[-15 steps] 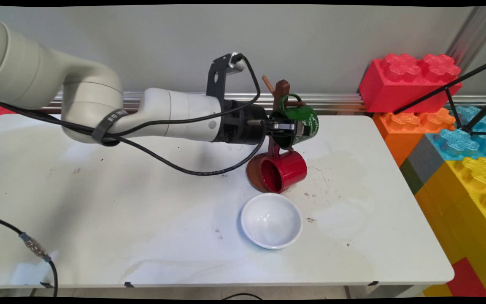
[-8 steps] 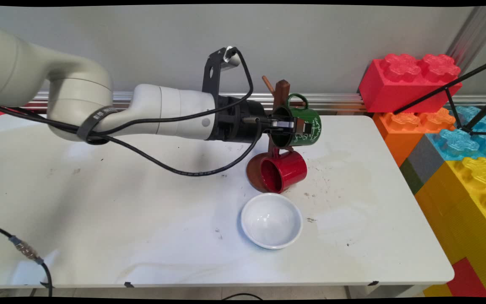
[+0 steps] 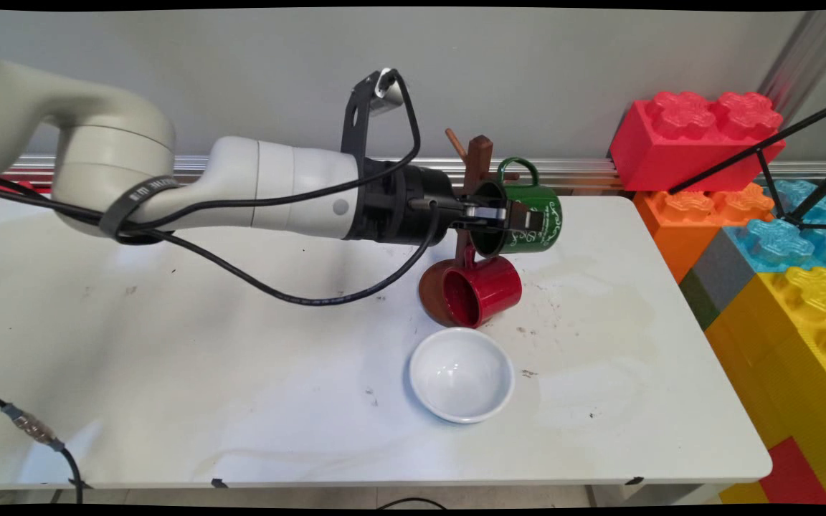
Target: Place the picked object on the table
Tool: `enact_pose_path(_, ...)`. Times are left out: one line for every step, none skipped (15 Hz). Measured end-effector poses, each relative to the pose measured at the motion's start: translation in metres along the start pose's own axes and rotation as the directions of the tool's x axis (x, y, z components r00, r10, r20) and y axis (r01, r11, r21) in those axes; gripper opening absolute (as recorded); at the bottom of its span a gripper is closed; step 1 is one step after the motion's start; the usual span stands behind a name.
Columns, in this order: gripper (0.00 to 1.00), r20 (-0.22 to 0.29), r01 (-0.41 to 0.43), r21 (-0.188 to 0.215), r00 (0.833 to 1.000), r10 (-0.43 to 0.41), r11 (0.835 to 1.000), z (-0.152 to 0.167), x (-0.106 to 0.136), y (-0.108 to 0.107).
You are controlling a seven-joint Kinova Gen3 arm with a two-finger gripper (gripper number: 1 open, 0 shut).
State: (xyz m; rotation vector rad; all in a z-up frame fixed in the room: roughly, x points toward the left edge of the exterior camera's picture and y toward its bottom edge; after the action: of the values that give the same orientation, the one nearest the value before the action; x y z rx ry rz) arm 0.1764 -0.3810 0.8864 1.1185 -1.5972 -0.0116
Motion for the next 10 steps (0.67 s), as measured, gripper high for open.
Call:
enact_pose_path(0.00,0.001,-0.001,-0.010,1.000,0.001,1.000,-0.002,0.000,0.003)
enact_pose_path(0.00,0.002,-0.002,-0.017,1.000,0.002,1.000,-0.003,0.001,0.005)
enact_pose_path(0.00,0.003,-0.003,-0.022,1.000,0.003,1.000,-0.005,0.001,0.006)
enact_pose_path(0.00,0.005,-0.005,-0.029,1.000,0.005,1.000,-0.007,0.001,0.008)
enact_pose_path(0.00,0.009,-0.007,-0.037,1.000,0.008,0.999,-0.010,0.001,0.010)
enact_pose_path(0.00,0.013,-0.012,-0.047,1.000,0.013,0.999,-0.013,0.002,0.011)
enact_pose_path(0.00,0.017,-0.016,-0.056,1.000,0.017,0.998,-0.017,0.002,0.012)
enact_pose_path(0.00,0.022,-0.021,-0.067,1.000,0.023,0.998,-0.022,0.003,0.012)
enact_pose_path(0.00,0.027,-0.027,-0.075,0.999,0.029,0.997,-0.026,0.005,0.012)
enact_pose_path(0.00,0.033,-0.036,-0.083,0.999,0.039,0.996,-0.031,0.006,0.012)
